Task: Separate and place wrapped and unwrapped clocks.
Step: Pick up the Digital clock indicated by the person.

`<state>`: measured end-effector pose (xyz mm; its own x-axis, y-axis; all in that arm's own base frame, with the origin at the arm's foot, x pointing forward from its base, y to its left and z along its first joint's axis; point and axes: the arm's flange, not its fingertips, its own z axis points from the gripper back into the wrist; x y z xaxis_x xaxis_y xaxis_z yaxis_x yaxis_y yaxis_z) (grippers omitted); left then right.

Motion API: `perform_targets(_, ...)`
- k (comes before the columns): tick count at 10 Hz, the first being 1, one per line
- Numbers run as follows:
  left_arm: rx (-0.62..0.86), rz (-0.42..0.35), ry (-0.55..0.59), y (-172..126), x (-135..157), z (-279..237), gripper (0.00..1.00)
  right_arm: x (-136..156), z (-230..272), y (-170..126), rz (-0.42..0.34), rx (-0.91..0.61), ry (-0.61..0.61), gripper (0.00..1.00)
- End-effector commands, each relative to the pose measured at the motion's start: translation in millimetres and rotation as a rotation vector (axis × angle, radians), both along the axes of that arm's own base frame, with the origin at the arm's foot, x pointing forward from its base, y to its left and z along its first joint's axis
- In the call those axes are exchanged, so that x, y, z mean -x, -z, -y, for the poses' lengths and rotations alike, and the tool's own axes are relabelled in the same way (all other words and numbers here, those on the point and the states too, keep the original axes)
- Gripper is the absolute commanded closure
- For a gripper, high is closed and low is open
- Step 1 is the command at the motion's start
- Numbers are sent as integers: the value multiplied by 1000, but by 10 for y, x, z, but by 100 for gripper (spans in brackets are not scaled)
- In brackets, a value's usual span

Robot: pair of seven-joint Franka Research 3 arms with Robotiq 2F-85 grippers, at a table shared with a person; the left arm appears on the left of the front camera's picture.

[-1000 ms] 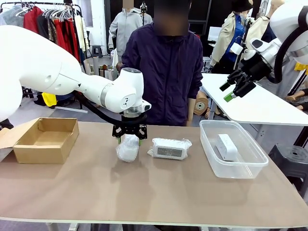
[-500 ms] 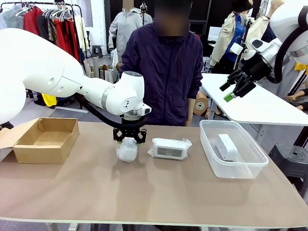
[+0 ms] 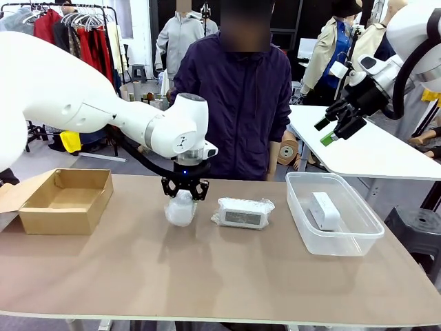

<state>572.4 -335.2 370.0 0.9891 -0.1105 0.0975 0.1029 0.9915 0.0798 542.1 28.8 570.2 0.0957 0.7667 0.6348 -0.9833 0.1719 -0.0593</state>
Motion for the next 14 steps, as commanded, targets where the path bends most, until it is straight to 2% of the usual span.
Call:
perform_targets(1,2,-10,35,-370,73,-26,100,-9,1,-29,0,-2,-6,0)
perform_targets(3,45,-26,28,-799,119,27,100,-9,1,-29,0,-2,-6,0)
perform_targets(5,57,-3,12,-1297,167,114,100,-9,1,-29,0,-2,-6,0)
perform_targets(7,84,-25,-6,-1692,143,152,100,-9,1,-29,0,-2,-6,0)
perform_targets(8,86,-5,-9,-1896,140,154,100,-9,1,-29,0,-2,-6,0)
perform_targets(10,94,21,-13,-2159,147,115,100,-9,1,-29,0,-2,-6,0)
perform_targets(14,130,49,-9,-2377,158,28,100,-9,1,-29,0,-2,-6,0)
